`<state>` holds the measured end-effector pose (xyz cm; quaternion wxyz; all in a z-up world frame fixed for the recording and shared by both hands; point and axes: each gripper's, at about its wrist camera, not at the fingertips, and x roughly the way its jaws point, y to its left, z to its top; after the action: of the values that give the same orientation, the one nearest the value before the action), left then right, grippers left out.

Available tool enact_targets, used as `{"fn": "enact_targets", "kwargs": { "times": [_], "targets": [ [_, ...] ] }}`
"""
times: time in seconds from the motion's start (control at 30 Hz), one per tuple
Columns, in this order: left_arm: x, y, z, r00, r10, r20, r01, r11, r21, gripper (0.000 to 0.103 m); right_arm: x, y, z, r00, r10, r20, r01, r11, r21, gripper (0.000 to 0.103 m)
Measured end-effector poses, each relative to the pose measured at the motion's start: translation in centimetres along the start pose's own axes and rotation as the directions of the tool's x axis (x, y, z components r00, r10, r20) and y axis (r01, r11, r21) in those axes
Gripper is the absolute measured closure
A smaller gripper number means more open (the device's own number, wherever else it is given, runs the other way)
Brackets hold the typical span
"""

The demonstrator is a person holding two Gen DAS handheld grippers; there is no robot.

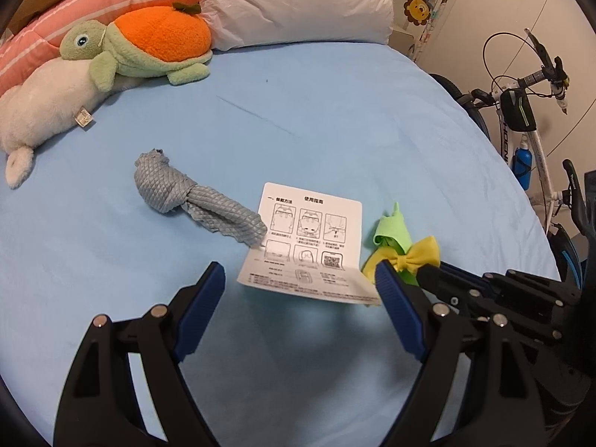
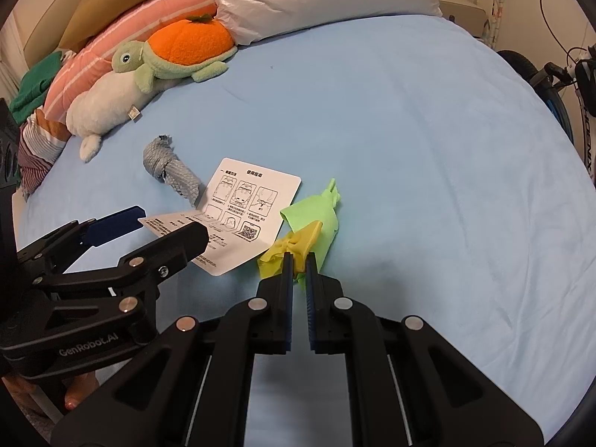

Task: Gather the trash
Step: 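Grasp the white instruction card with the left tool while the right tool grasps the yellow bow, then lift the card and bow and carry them toward the grey bin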

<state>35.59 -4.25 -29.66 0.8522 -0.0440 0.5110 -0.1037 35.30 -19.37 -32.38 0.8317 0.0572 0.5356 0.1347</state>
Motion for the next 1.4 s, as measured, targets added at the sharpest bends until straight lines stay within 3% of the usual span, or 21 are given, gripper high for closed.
{"fn": "enact_targets", "kwargs": {
  "times": [0.2,0.27,0.3,0.4,0.63,0.9,1.4],
  "targets": [
    [1.5,0.3,-0.1,0.999,-0.009,-0.036,0.007,0.999,-0.033,0.021,0.0,-0.3,0.0,1.0,-0.001,0.003,0.001,1.0,0.004,0.097],
    [1.9,0.3,-0.2,0.999,-0.007,-0.041,0.006,0.999,-0.034,0.03,0.1,-0.4,0.1,1.0,-0.002,0.003,0.002,1.0,0.002,0.097],
    [2.0,0.2,-0.2,0.999,-0.007,-0.048,0.005,1.0,-0.03,0.041,0.1,-0.4,0.1,1.0,-0.002,0.003,0.002,1.0,0.0,0.097],
    [2.6,0.3,-0.2,0.998,-0.012,-0.063,0.01,0.999,-0.033,0.061,0.1,-0.3,0.0,1.0,-0.005,0.002,0.005,1.0,-0.004,0.099],
    [2.2,0.7,-0.1,0.999,-0.023,-0.029,0.022,0.999,-0.043,0.086,0.0,-0.2,0.0,1.0,-0.004,0.006,0.004,1.0,-0.003,0.099],
    [0.7,0.3,0.4,0.997,-0.076,0.031,0.077,0.996,-0.045,0.094,-0.6,-0.3,-0.1,1.0,0.009,0.019,-0.009,1.0,0.001,0.1],
    [-1.4,-1.9,0.4,0.995,-0.026,0.097,0.024,0.999,0.024,0.101,-1.5,-0.7,-0.1,0.999,0.024,0.043,-0.025,0.999,0.021,0.1]
  ]
}}
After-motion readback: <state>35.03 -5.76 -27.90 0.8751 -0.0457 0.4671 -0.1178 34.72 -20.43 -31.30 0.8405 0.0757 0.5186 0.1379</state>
